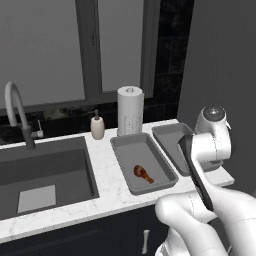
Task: Place one avocado and one chicken drumstick in each tupperware on the nearby counter, to pack two identical lunches.
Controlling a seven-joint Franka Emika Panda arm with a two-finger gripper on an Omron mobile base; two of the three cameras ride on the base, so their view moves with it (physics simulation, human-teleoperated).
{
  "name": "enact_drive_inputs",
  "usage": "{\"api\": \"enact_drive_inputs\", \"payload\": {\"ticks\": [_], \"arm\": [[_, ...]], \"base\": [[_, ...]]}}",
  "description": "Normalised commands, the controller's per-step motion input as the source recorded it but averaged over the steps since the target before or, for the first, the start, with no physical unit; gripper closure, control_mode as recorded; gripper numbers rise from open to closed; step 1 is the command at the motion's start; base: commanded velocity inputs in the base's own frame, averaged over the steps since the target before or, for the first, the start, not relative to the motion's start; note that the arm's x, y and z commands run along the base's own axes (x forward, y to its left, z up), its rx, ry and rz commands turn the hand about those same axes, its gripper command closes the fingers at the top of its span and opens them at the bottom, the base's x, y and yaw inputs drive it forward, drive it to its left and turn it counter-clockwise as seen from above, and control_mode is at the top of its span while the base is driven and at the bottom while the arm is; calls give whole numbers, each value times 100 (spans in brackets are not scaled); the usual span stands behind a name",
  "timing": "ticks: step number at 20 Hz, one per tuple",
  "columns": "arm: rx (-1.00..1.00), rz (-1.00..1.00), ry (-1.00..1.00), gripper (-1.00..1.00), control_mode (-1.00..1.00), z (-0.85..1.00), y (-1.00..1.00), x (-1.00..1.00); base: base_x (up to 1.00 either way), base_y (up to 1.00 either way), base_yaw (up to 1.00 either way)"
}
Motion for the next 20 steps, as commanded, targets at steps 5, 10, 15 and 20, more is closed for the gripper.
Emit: {"api": "enact_drive_inputs", "payload": {"ticks": [5, 10, 15, 20], "arm": [[0, 0, 2, 100, -100, -42, -7, 45], [0, 0, 2, 100, -100, -18, -17, 33], [0, 0, 3, 100, -100, -23, -7, 31], [0, 2, 3, 100, -100, -30, -2, 22]], "base": [[0, 0, 0], [0, 0, 0], [0, 0, 0], [0, 0, 0]]}}
